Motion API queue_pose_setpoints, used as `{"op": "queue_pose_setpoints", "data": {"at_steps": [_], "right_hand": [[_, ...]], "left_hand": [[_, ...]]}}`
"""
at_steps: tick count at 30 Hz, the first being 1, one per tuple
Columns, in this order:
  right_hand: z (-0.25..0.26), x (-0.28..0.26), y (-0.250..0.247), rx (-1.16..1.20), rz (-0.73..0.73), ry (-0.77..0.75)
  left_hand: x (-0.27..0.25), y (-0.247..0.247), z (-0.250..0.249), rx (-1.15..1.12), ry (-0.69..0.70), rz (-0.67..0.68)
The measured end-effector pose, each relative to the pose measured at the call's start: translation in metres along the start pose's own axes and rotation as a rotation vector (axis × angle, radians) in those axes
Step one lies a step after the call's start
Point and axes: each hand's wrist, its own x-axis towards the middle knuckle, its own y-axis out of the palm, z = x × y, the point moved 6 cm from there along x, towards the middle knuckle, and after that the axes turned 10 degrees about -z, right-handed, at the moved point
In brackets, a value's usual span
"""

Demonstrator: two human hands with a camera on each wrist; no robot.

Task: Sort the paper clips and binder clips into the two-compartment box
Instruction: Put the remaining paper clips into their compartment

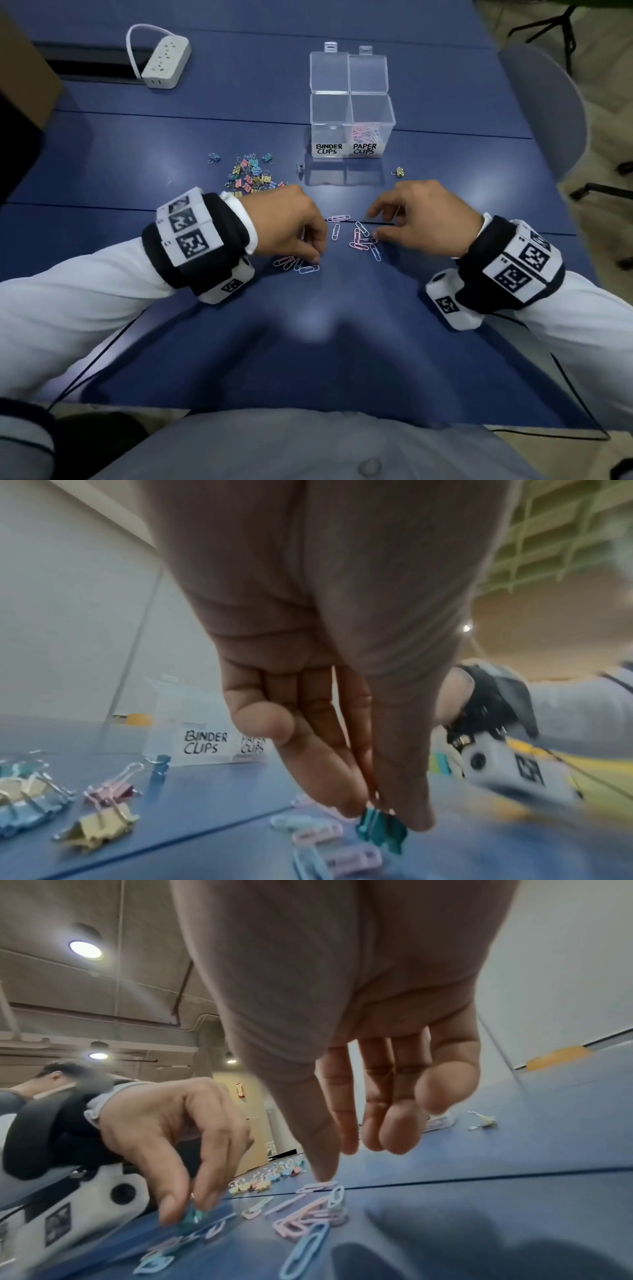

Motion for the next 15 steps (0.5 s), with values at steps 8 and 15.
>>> {"op": "queue_pose_setpoints", "data": {"at_steps": [8, 15], "right_hand": [[-0.065, 0.031, -0.020, -0.063, -0.102, 0.225], [-0.058, 0.055, -0.008, -0.162, -0.020, 0.199]], "left_hand": [[-0.023, -0.050, 0.070, 0.104, -0.307, -0.212], [-0.028, -0.035, 0.084, 0.158, -0.399, -0.182]]}}
